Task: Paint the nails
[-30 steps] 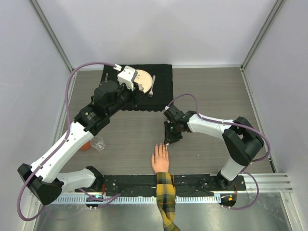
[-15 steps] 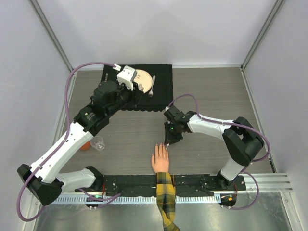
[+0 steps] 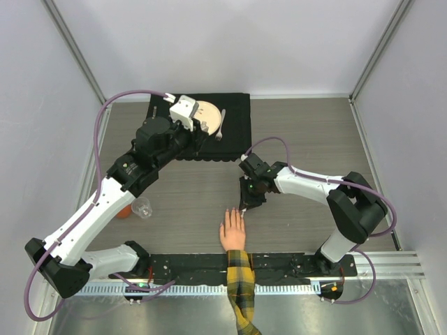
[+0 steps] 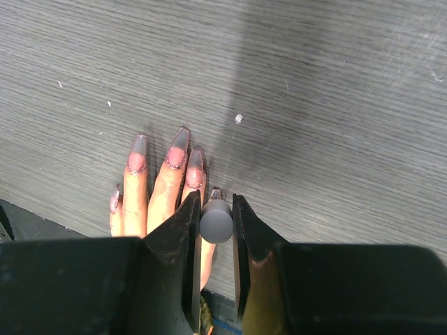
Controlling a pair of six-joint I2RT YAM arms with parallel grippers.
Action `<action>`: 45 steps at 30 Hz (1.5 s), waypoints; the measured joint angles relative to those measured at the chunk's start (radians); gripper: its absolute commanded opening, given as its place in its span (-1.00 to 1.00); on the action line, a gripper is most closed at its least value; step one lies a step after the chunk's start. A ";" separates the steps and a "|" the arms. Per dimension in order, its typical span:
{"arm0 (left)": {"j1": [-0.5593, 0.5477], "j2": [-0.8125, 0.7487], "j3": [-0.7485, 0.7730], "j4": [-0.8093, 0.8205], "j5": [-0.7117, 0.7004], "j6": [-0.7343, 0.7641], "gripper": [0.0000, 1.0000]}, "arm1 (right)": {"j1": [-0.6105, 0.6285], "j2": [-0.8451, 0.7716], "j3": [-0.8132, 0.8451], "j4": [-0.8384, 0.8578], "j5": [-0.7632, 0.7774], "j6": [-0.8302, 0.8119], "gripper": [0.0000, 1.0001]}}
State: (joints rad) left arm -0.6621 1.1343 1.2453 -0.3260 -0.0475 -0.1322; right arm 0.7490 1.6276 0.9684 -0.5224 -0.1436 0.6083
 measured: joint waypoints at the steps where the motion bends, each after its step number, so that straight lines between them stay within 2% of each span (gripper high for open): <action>1: 0.000 0.000 0.000 0.000 0.000 0.000 -1.00 | 0.000 0.000 -0.001 0.000 -0.001 0.000 -0.99; 45: 0.000 -0.011 0.000 0.000 0.000 -0.017 -1.00 | 0.008 -0.028 -0.019 0.000 -0.002 0.018 -0.99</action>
State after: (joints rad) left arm -0.6621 1.1229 1.2453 -0.3256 -0.0475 -0.1490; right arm 0.7574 1.5997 0.9493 -0.5228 -0.1455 0.6258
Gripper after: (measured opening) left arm 0.289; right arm 0.219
